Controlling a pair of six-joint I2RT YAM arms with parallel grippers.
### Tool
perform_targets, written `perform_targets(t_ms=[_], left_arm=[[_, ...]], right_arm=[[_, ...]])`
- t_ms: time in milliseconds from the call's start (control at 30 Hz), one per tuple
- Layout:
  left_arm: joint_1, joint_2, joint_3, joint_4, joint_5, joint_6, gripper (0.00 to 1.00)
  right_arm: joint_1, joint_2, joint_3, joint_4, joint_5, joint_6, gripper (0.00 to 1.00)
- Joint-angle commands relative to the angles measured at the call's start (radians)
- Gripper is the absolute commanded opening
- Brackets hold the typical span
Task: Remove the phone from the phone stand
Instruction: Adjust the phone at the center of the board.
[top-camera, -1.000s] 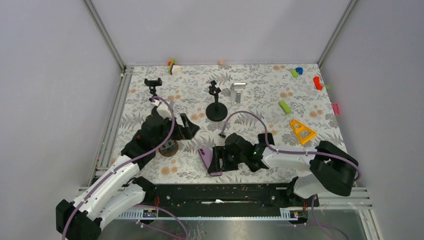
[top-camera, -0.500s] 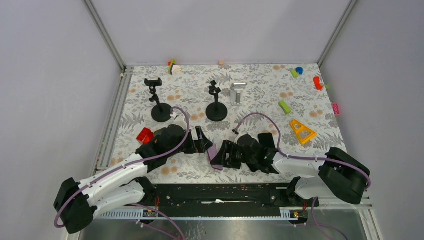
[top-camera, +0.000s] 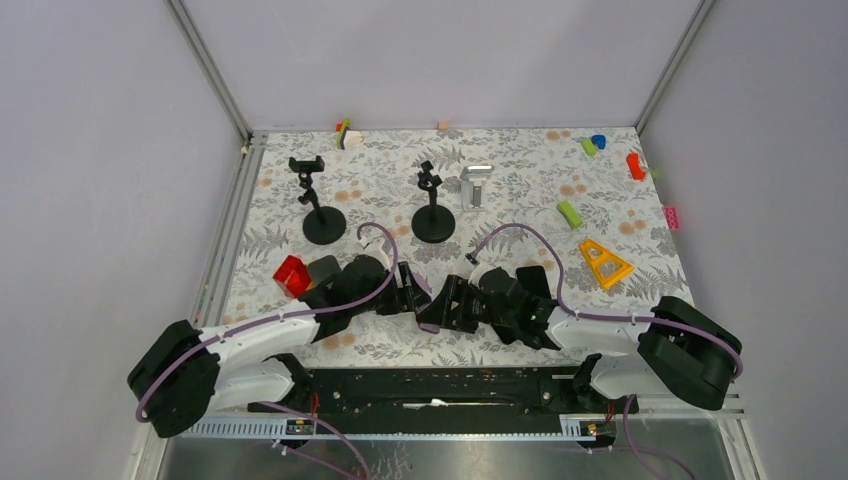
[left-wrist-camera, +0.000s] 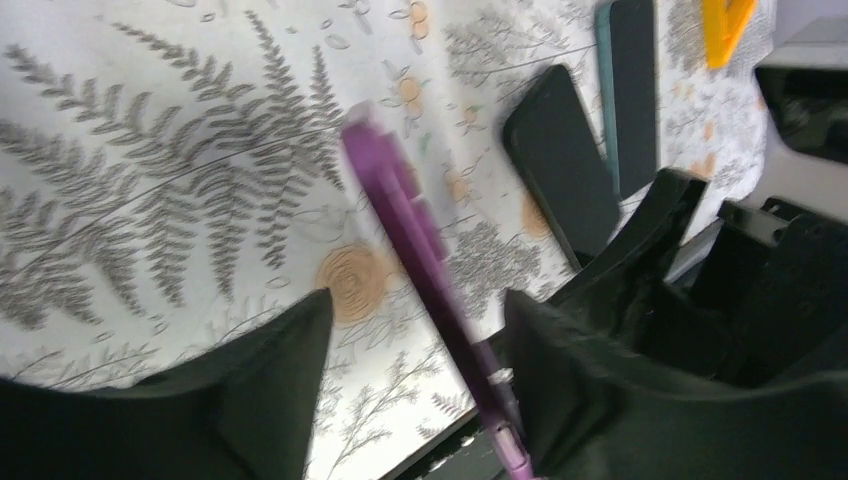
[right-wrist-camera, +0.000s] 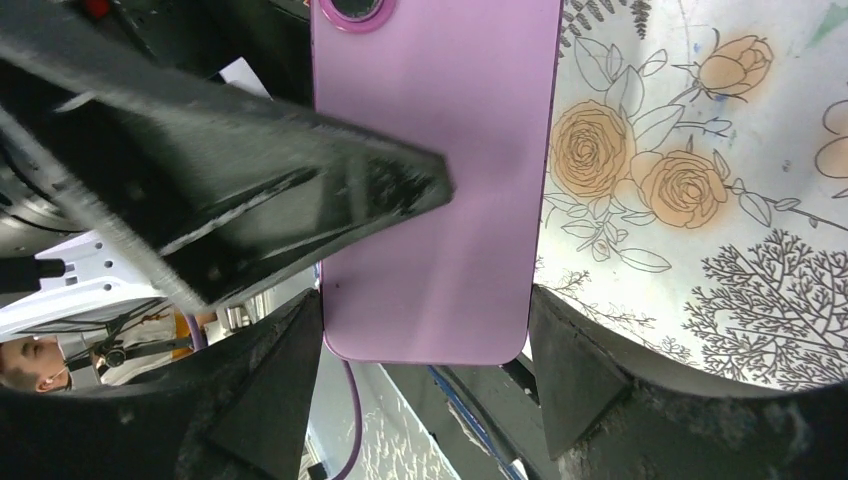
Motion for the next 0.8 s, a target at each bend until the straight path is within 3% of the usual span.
perform_targets(t_ms=[0, 100, 133, 167, 233, 300, 400, 567, 767], left_arm=[[-0.004, 0.053, 0.063, 0.136, 0.051, 0.01, 0.55], [-0.004, 0.068, 0.063, 0.155, 0.06, 0.006, 0.33], [-0.004, 0.066, 0.062, 0.158, 0.057, 0.006, 0.22], [-0.004, 0.064, 0.061, 0.165, 0.059, 0.014, 0.1], [-0.004, 0.061, 0.07, 0.161, 0.063, 0.046, 0.0], [-0.004, 0.064, 0.098, 0.133, 0.06, 0.09, 0.0], [-0.006, 0.076, 0.147, 0.058, 0.039, 0.147, 0.0], [-0.027, 0.143, 0.277, -0.153, -0.031, 0.252, 0.0], [-0.178, 0.269, 0.425, -0.36, -0.252, 0.333, 0.0]], right_arm=[[-0.006, -0.009, 0.007, 0.112, -0.024, 0.005, 0.27], [-0.005, -0.025, 0.008, 0.067, -0.004, -0.024, 0.27], [-0.005, -0.034, 0.011, 0.041, 0.005, -0.039, 0.29], [-0.005, -0.046, 0.013, 0.011, 0.016, -0.057, 0.34], [-0.005, -0.081, 0.021, -0.065, 0.038, -0.103, 0.53], [-0.005, -0.128, 0.035, -0.169, 0.076, -0.167, 0.68], [-0.005, -0.227, 0.063, -0.356, 0.169, -0.268, 0.76], [-0.005, -0.404, 0.06, -0.57, 0.319, -0.351, 0.82], [-0.007, -0.555, 0.033, -0.674, 0.435, -0.332, 0.83]])
